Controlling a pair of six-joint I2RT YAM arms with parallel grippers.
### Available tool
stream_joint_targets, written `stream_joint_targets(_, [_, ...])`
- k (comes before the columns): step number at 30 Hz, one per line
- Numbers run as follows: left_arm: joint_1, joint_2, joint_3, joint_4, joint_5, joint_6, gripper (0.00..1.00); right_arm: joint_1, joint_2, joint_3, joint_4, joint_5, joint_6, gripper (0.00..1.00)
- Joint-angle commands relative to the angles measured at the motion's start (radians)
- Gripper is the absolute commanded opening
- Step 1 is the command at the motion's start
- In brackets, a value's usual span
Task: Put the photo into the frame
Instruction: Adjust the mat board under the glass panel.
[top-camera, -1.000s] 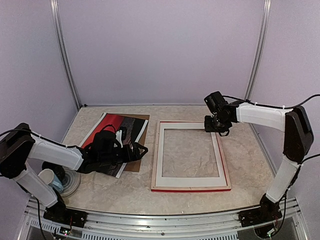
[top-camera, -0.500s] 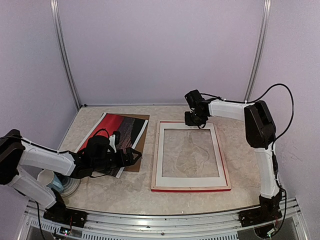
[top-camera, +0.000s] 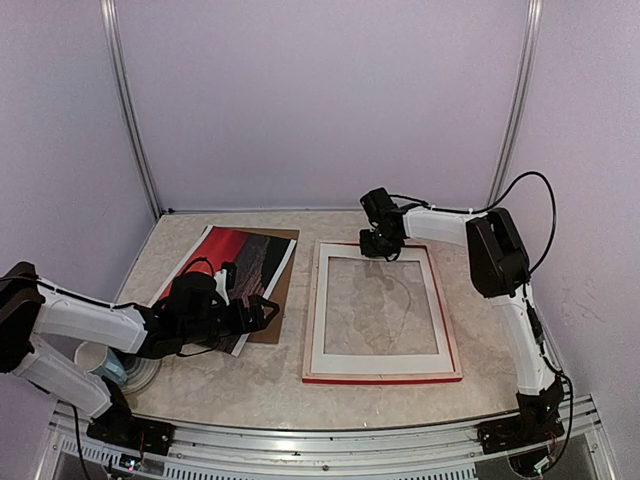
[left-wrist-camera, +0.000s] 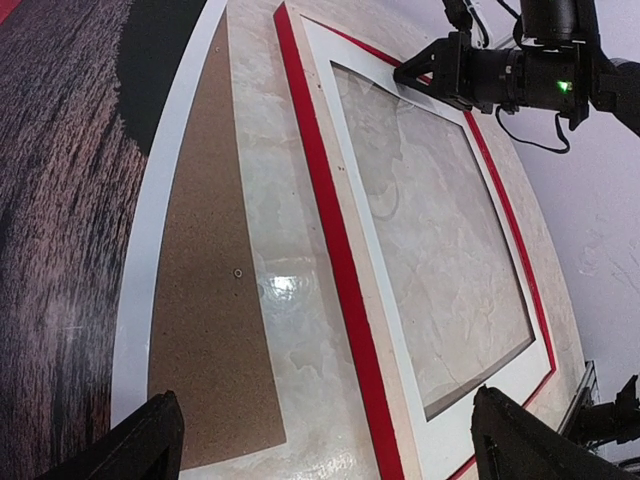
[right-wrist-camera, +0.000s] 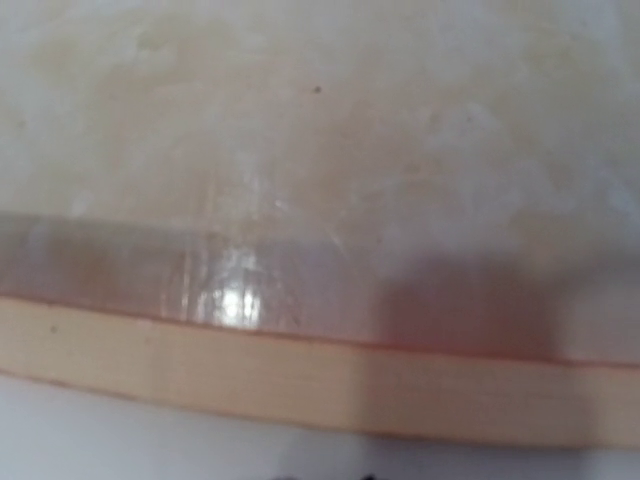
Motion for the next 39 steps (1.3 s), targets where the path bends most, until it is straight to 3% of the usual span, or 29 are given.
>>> stream_joint_targets(1, [-0.007,-0.018,-0.015,-0.009,-0.014,-0.003,0.99,-0.002,0.041,0.037,-0.024,-0.004,-0.004,0.17])
stream_joint_targets(17, [-0.007,0.006,-0.006,0.013,-0.003,-0.010,0.99,0.043,-0.071,0.068,0.002,-0.017,-0.042,0.18])
stream_joint_targets(28, [-0.010,0.005,-0.014,0.012,-0.007,-0.010,0.99,0.055,0.063,0.172,-0.036,-0.006,-0.042,0.19])
stream_joint_targets(39, [-0.010,0.005,-0.019,0.017,-0.010,-0.009,0.99,0.056,0.127,0.141,-0.051,0.007,-0.038,0.18])
